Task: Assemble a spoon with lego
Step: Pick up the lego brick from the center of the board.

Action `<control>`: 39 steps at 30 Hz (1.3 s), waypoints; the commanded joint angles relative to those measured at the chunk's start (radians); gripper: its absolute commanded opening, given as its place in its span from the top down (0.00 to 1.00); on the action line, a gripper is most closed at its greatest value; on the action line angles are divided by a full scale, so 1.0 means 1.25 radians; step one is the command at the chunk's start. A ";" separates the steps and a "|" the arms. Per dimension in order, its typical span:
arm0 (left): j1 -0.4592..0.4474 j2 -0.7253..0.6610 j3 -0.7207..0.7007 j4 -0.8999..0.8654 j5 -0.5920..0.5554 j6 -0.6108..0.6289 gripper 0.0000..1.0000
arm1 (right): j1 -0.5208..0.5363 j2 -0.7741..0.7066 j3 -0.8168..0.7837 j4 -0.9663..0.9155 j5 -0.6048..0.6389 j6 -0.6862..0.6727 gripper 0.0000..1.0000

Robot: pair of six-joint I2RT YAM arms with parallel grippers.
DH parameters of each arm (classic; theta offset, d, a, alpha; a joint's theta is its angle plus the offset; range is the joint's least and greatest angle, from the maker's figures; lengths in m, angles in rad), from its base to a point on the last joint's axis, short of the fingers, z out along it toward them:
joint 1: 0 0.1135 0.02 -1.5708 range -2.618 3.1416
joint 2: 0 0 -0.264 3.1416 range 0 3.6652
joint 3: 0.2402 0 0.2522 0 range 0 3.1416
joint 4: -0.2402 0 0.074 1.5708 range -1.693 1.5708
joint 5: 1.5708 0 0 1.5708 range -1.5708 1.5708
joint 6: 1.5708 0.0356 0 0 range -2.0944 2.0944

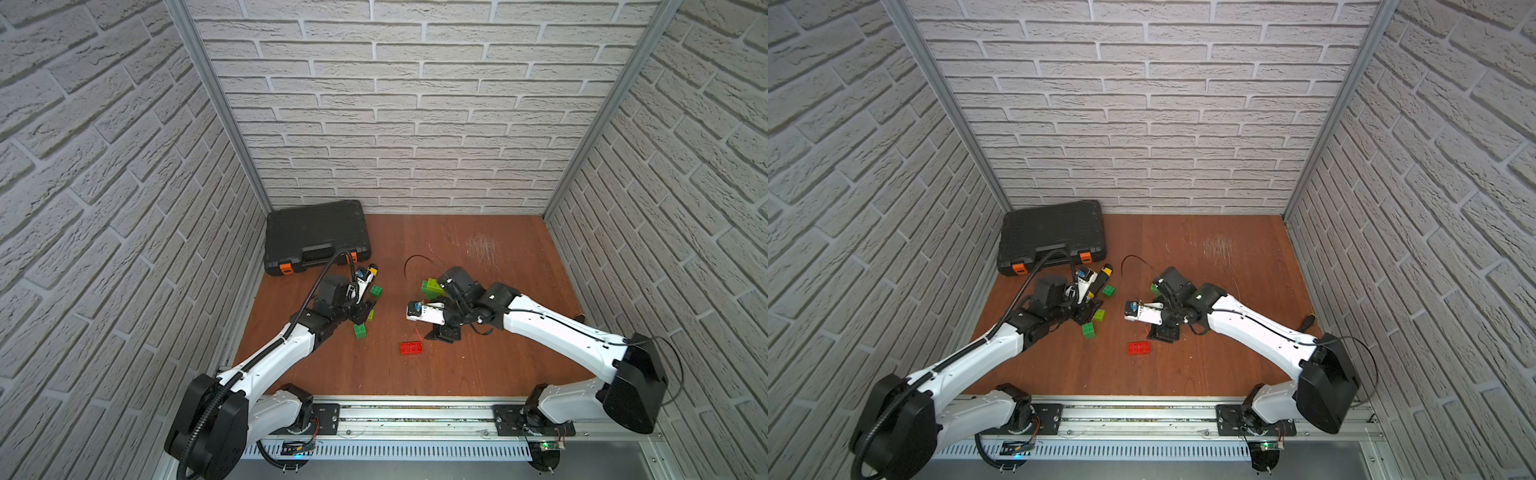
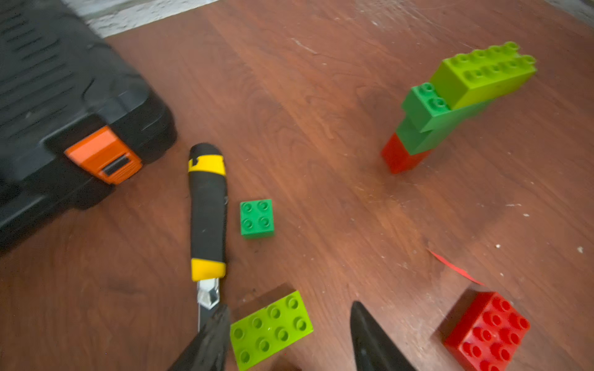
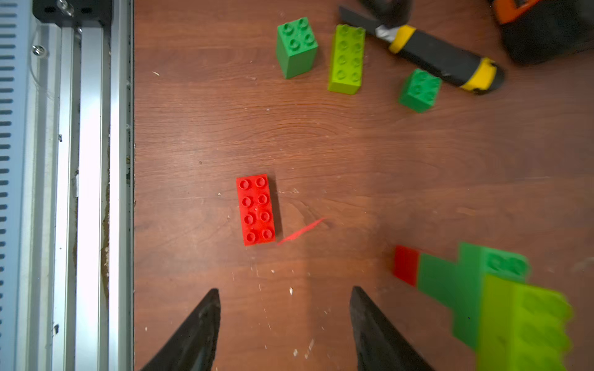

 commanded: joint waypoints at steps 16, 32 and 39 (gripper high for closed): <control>0.038 -0.042 -0.038 0.062 -0.034 -0.087 0.40 | 0.099 0.188 -0.024 0.167 0.044 0.041 0.45; 0.038 -0.031 -0.035 0.057 -0.029 -0.088 0.41 | 0.099 0.246 -0.016 0.158 0.061 0.036 0.59; 0.038 -0.032 -0.030 0.055 -0.016 -0.085 0.41 | 0.097 0.193 0.004 0.117 0.073 0.048 0.76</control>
